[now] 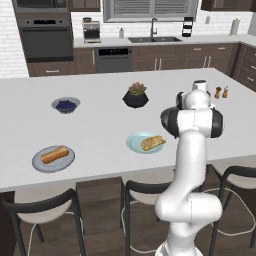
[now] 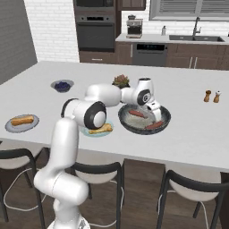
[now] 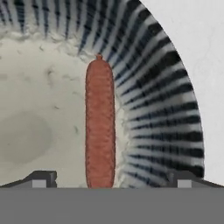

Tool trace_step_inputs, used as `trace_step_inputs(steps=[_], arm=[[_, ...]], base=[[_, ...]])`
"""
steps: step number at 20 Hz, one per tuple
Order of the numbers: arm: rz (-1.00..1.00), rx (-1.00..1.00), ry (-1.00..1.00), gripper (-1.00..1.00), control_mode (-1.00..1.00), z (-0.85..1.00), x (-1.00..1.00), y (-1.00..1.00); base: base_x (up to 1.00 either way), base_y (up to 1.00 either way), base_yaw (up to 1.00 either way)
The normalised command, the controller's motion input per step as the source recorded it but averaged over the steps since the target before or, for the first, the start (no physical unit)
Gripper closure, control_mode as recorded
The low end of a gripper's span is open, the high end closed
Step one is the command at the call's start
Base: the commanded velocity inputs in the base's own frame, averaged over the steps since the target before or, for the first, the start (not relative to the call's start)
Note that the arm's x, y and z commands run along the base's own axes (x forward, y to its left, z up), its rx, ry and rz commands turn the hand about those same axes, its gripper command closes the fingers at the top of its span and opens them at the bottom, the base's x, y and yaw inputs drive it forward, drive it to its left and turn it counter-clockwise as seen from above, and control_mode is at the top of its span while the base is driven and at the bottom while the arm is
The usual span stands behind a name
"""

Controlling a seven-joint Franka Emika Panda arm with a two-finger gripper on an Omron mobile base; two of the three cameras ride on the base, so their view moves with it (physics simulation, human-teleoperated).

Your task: Place one bun and one sausage from the bowl on each plate.

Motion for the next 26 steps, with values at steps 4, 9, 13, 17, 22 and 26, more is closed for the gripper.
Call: trace_step_inputs(steps=[4, 9, 13, 17, 22, 26], arm=[[0.01, 0.00, -0.07, -1.00, -1.00, -0.29, 0.54, 0.00], [0.01, 0.00, 0.06, -1.00, -1.00, -0.30, -0.10, -0.05], [0.00, 0.00, 0.04, -1.00, -1.00, -0.05, -0.12, -0.08], [0.00, 0.00, 0.00, -1.00, -1.00, -0.23, 0.24, 0.00], [0.00, 0.00, 0.00, -1.00, -1.00, -0.45, 0.16, 0.00], [0.00, 0.00, 0.00, 1.00, -1.00, -0.31, 0.02, 0.00]], base=[[0.00, 0.00, 0.00], [0.00, 0.00, 0.00], [0.00, 0.00, 0.00], [0.00, 0.00, 0.00], [0.00, 0.00, 0.00], [0.00, 0.00, 0.00]])
